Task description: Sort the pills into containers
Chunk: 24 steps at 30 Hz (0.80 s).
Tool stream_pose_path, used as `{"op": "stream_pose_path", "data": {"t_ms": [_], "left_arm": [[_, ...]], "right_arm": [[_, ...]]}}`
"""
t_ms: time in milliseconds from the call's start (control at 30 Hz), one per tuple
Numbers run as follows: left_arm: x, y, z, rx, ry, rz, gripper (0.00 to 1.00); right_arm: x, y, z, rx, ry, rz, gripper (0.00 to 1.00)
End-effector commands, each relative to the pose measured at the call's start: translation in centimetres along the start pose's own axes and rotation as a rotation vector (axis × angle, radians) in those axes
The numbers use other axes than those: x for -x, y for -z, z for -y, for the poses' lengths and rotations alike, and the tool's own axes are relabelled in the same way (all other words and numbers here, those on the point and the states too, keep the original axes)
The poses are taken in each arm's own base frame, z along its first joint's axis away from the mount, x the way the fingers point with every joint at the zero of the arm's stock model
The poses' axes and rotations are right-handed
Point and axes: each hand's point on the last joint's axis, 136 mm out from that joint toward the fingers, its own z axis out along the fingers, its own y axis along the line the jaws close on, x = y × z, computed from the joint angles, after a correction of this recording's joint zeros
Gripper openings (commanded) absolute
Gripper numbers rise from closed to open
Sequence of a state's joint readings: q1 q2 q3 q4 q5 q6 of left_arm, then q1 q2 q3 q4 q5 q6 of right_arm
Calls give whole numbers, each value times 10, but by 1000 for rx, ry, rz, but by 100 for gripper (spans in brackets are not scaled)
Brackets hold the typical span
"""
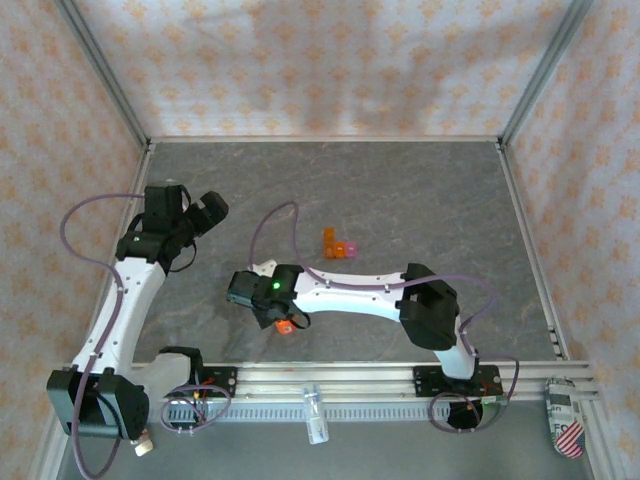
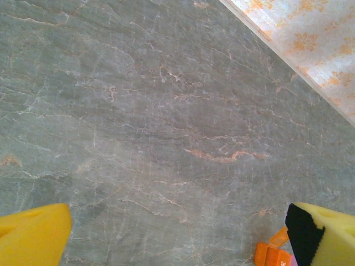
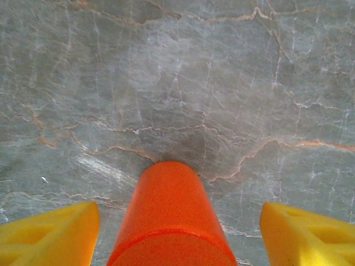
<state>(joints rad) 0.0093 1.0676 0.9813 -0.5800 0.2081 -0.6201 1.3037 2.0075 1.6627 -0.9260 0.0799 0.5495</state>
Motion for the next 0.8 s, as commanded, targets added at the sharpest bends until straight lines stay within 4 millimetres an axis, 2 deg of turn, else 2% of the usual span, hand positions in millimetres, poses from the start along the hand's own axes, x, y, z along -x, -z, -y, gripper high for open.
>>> {"op": "stream_pose_path", "data": {"t_ms": [0, 67, 267, 433, 500, 567, 767], "left_arm": [[9, 6, 9, -28, -6, 8, 100], [8, 6, 10, -35, -2, 4, 100], [6, 3, 12, -46, 12, -12, 100], [4, 1, 13, -58, 14, -16, 100], [3, 0, 15, -68, 13, -23, 100], [1, -2, 16, -75, 19, -32, 100], [-2, -5, 22, -124, 11, -40, 100]], "right_arm": [[1, 2, 1, 6, -32, 8, 75], [-1, 2, 1, 5, -38, 5, 71], [-1, 6, 1, 29, -72, 15, 50], [-1, 5, 1, 31, -85, 18, 49], [-1, 6, 0, 36, -86, 17, 39], [1, 9, 0, 33, -89, 19, 32], [21, 45, 17, 19, -98, 73, 30]]}}
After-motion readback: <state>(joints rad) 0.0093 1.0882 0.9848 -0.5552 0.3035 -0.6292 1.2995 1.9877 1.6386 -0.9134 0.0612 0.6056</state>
